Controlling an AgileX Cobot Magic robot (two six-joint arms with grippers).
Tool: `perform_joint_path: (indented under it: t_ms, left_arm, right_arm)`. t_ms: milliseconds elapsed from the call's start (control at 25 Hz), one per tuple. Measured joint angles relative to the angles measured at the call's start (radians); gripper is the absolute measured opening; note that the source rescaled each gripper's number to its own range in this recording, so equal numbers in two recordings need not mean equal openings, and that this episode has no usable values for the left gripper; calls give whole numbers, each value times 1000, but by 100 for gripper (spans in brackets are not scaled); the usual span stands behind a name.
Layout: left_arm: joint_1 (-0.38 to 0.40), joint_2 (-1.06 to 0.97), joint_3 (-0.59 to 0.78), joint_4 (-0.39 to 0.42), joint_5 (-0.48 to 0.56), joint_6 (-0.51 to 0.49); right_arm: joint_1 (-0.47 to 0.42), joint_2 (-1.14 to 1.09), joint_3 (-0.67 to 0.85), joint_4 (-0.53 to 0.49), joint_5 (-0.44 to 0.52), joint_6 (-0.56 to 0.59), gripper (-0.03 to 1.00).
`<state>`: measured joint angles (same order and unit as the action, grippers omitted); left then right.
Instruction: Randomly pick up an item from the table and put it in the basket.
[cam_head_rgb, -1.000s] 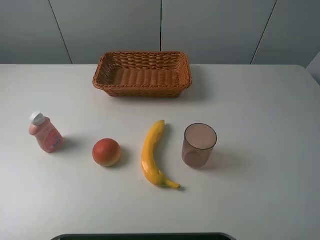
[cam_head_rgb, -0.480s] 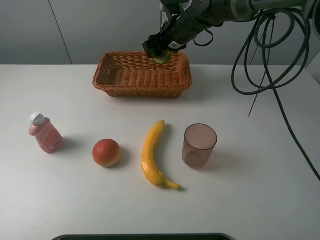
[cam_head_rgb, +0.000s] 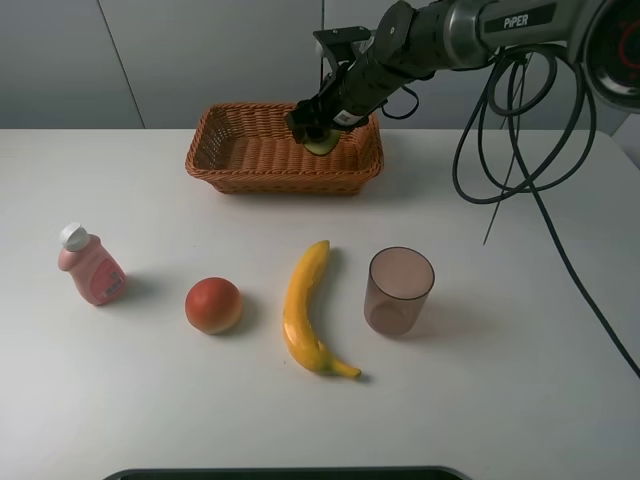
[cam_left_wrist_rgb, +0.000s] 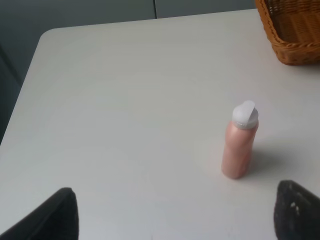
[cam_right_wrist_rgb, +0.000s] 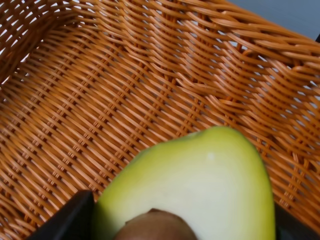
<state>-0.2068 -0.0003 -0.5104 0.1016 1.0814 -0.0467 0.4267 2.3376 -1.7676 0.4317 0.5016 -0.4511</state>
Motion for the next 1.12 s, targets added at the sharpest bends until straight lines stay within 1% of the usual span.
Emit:
perform_joint_path:
  t_ms: [40, 80, 120, 160, 200, 240, 400, 560, 800, 920, 1000, 1120]
  left_arm:
    - [0, 0, 0, 0, 0, 0]
    - [0, 0, 0, 0, 0, 0]
    - [0, 0, 0, 0, 0, 0]
    - [0, 0, 0, 0, 0, 2]
    - [0, 0, 0, 0, 0, 2]
    - [0, 0, 0, 0, 0, 4]
    - [0, 0, 0, 0, 0, 4]
    - [0, 0, 0, 0, 0, 4]
    - [0, 0, 0, 0, 0, 4]
    - [0, 0, 0, 0, 0, 4]
    - [0, 0, 0, 0, 0, 4]
    - [0, 0, 0, 0, 0, 4]
  right_arm:
    - [0, 0, 0, 0, 0, 0, 3]
    - [0, 0, 0, 0, 0, 0, 31]
    - [0, 0, 0, 0, 0, 0, 69]
    - [2, 0, 0, 0, 0, 0, 84]
    - [2, -2, 0, 0, 5, 0, 93]
    - [2, -7, 0, 0, 10, 0, 97]
    - [2, -46, 0, -8, 37, 0, 99]
    - [2, -141, 0, -69, 113, 2, 99]
    - [2, -385, 0, -162, 318, 5, 99]
    - [2, -525, 0, -208, 390, 13, 99]
    - [2, -614, 0, -261, 446, 23, 99]
    - [2, -748, 4, -358, 568, 55, 99]
